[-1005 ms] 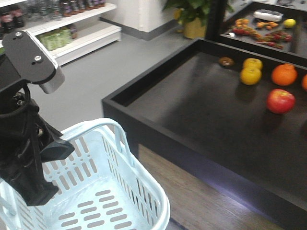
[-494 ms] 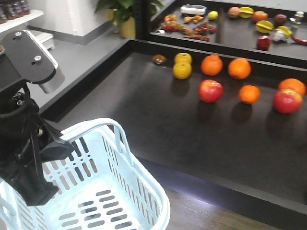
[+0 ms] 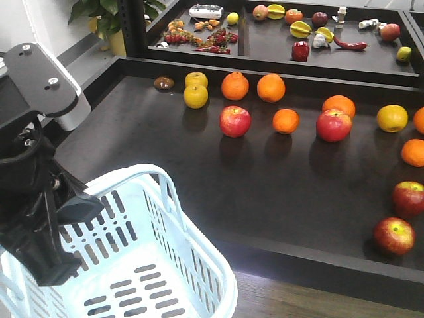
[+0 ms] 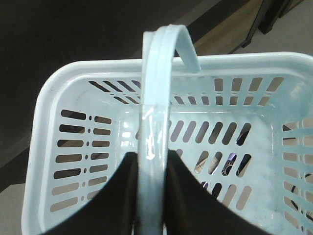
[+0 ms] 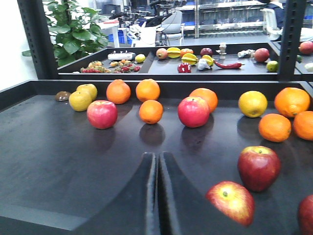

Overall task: Pick three apples into basket with both arms
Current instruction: 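Turn the base toward the fruit table with the red apples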

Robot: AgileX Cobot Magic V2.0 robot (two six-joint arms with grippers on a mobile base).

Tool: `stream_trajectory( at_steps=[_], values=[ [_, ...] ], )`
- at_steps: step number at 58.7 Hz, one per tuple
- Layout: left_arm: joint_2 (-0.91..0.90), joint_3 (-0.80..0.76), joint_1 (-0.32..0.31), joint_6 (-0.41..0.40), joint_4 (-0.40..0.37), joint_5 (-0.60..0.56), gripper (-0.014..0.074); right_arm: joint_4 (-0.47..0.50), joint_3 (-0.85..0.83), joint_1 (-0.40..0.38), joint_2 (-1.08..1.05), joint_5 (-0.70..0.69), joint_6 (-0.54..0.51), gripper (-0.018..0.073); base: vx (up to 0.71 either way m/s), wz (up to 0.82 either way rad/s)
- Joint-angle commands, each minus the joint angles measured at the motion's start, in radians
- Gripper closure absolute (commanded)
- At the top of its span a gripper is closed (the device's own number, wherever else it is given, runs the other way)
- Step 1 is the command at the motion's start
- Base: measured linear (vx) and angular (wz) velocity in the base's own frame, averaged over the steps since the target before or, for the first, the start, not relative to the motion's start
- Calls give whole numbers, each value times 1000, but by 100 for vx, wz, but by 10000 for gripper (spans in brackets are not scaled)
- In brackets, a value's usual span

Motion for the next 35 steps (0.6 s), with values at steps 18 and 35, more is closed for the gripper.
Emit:
stream_trajectory(
  at_steps=[18, 35],
  values=[
    [-26, -25, 1, -13, 0, -65, 603, -4, 11, 1, 18, -71, -6, 564, 0, -2],
    [-26, -25, 1, -13, 0, -65, 603, -4, 11, 1, 18, -71, -6, 564, 2, 6]
  ],
)
